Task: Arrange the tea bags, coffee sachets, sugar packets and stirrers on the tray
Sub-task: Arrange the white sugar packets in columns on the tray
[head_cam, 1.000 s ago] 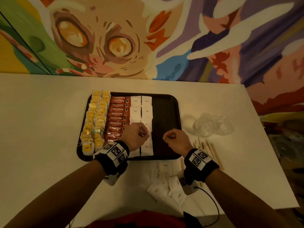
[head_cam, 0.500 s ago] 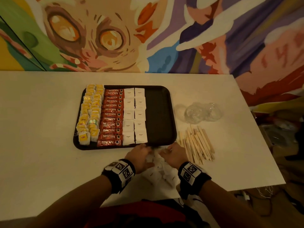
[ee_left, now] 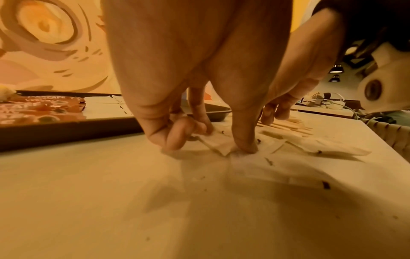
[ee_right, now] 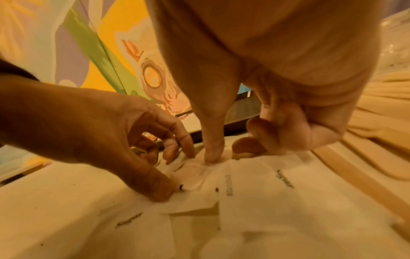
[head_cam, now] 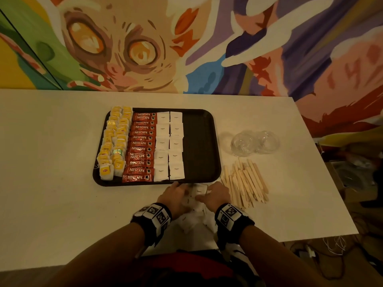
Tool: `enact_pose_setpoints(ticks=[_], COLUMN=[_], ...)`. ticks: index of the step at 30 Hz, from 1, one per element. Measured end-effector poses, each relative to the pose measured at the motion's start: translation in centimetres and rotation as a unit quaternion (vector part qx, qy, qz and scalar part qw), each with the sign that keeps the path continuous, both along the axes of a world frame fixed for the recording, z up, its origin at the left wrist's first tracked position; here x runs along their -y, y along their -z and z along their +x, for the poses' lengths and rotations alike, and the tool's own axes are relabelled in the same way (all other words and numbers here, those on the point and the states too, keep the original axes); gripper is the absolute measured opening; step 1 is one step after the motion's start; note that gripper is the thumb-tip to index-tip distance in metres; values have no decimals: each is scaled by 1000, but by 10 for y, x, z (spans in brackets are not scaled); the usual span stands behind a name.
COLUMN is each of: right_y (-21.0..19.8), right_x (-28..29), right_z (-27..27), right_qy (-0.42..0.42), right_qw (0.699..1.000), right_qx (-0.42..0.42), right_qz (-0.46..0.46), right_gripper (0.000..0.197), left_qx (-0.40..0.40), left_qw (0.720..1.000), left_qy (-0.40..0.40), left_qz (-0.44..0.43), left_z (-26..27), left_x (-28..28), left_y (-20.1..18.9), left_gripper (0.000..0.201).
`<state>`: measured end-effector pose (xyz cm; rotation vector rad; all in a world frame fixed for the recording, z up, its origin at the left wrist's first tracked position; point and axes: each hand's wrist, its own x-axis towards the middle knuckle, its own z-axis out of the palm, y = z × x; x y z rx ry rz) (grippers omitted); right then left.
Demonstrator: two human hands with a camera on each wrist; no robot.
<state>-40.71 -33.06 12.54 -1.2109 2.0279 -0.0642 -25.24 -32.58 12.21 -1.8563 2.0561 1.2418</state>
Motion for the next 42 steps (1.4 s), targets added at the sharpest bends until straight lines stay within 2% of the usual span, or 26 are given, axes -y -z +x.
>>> enact_pose_setpoints(ticks=[2,5,10,14,17,19,21,23,26,30,34,40,42], right_y=[3,8,7,2,0,-2,-2,-2,1,2,1,1,0], right_x=[1,3,6,9,7,5,4,4,4,6,8,10,10], right_z=[0,1,-3,-10,-13,-14,-14,-13,-10,-4,-2,-4,-4], right_qy=[-1,-3,-20,-36,-12,6,8,5,4,0,-3,25,51], right_qw=[1000,1000,999,997,995,992,990,989,987,985,984,977,968], right_qx=[1,-4,-5,35,91,125,143,150,161,170,177,205,240], right_qz=[4,12,34,50,26,10,3,-2,-4,-13,-30,-45,-44], right_gripper=[48,33,29,24,17,8,11,14,18,23,24,18,18], left_qx=[-12,-4,8,6,6,1,10,33,93,115,83,-26,-55], left_qw=[1000,1000,998,999,1000,998,996,995,992,989,991,983,978], left_qy=[-2,11,55,33,5,-25,-56,-82,-69,-70,-102,-180,-200], left_qz=[-6,-11,-17,-21,-30,-51,-69,-55,-49,-55,-23,-23,-26], left_z=[1,2,7,22,34,38,38,34,23,16,18,24,28], left_x=[-1,-2,2,0,-3,-5,-8,-11,-13,-10,-3,-3,-2], left_y=[-1,-3,-9,-6,-2,0,1,2,4,7,8,2,0], left_gripper=[70,59,49,40,37,38,40,54,73,73,69,35,38])
